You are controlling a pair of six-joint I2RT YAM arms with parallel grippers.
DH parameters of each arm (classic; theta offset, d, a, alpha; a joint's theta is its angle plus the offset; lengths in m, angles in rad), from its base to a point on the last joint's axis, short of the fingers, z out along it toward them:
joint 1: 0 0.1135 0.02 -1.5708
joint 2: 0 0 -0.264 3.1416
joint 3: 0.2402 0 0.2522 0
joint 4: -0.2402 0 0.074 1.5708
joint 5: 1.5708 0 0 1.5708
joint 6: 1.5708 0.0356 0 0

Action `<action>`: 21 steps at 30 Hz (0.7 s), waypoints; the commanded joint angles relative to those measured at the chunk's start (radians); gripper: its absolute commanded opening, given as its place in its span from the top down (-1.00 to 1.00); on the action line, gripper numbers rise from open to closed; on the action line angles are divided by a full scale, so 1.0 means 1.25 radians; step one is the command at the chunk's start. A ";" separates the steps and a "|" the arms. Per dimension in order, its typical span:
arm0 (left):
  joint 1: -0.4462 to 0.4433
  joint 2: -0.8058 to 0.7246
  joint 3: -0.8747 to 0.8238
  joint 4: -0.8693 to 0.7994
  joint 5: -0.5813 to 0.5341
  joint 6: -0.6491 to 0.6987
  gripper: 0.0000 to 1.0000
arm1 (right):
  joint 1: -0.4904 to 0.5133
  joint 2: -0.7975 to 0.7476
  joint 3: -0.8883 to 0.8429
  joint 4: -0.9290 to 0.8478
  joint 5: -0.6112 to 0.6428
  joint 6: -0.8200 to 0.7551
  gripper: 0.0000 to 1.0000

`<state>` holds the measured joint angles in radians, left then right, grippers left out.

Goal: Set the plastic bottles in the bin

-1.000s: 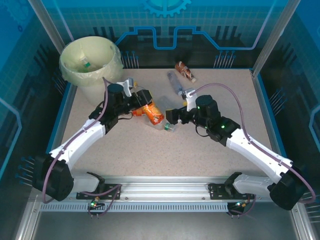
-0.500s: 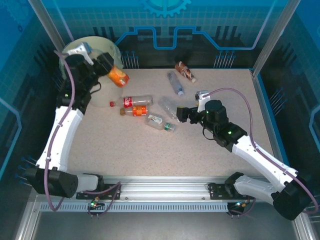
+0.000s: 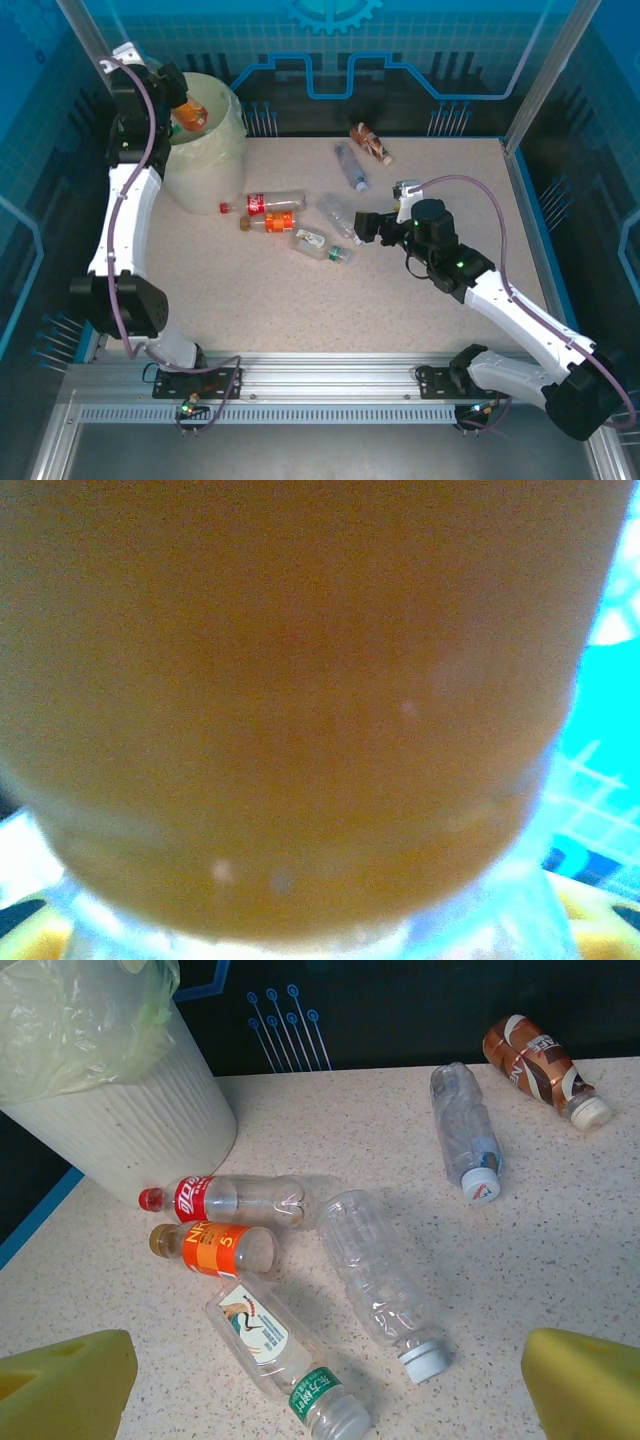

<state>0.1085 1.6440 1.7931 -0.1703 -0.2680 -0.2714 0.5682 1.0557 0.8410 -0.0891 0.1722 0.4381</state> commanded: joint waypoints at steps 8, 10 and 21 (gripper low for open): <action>0.036 0.122 0.094 -0.049 0.184 0.067 -0.16 | -0.010 0.012 0.025 -0.024 -0.008 0.018 -1.00; 0.036 0.141 0.107 -0.062 0.226 0.073 -0.23 | -0.010 0.019 0.027 -0.029 -0.012 0.018 -1.00; 0.034 0.208 0.261 -0.205 0.292 0.082 -0.81 | -0.010 0.048 0.063 -0.053 -0.025 0.020 -1.00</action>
<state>0.1513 1.9087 2.0598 -0.3695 0.0887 -0.1719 0.5682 1.1049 0.8867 -0.1390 0.1493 0.4530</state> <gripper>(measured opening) 0.889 0.999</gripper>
